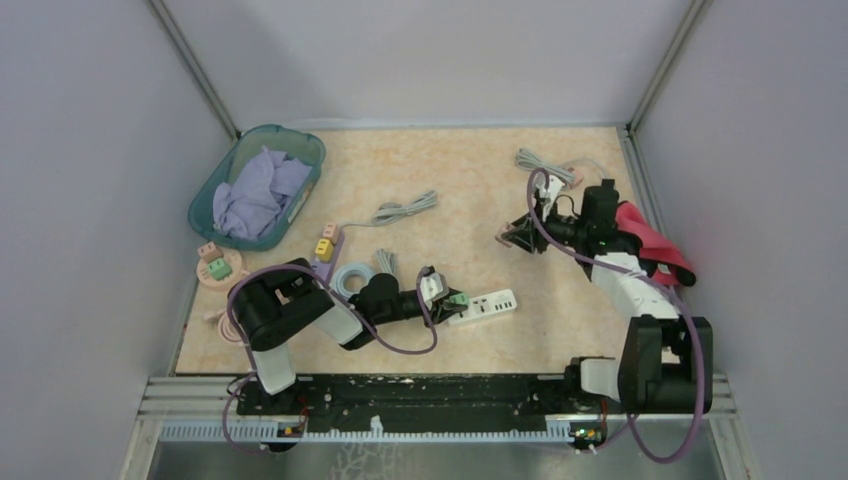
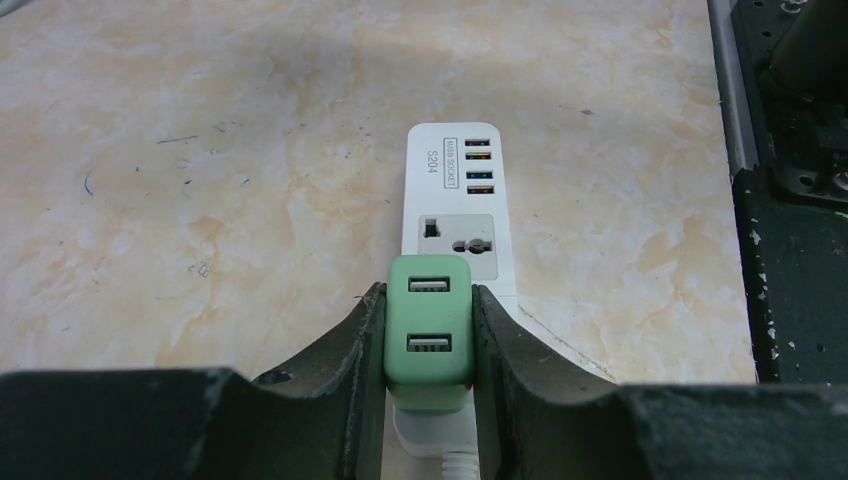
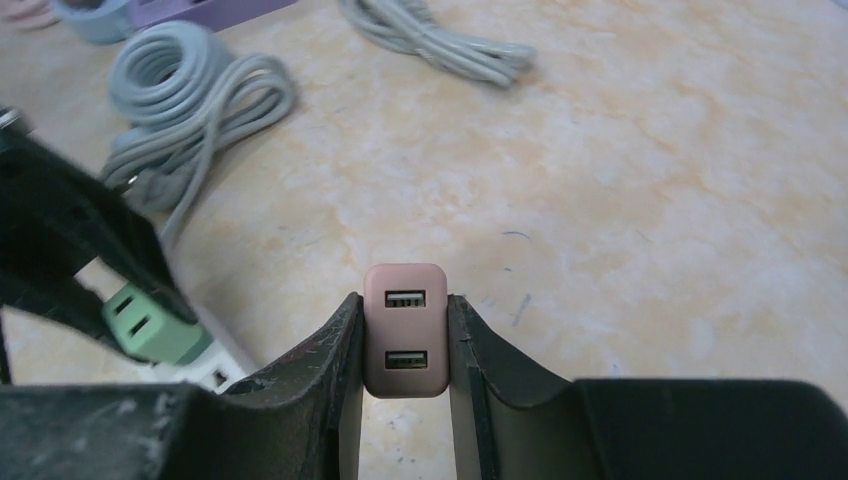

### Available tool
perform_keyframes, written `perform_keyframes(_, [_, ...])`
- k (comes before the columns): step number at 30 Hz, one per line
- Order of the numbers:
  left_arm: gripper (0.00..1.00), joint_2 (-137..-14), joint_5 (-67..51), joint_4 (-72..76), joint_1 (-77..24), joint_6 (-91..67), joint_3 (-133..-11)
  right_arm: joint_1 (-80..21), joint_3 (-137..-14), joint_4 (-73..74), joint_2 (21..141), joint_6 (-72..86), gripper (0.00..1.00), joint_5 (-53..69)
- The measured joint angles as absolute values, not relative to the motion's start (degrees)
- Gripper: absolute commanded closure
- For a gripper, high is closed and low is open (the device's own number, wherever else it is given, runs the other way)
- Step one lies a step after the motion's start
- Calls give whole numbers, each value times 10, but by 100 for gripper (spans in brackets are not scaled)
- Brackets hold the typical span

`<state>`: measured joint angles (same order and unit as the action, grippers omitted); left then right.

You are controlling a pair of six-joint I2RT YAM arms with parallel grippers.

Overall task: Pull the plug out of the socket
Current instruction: Place the plug at the center of the board.

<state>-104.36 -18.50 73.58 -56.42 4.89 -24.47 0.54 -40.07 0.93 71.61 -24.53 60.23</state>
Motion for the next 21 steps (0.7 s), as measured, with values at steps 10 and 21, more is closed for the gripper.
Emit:
perform_keyframes(10, [99,-1044,-182,736,-564,44,-244,9,-391,-123,734,-51,98,352])
perform_keyframes(21, [99,-1044,-182,737,-564,43,-244,9,-474,-72,856,20,95,221])
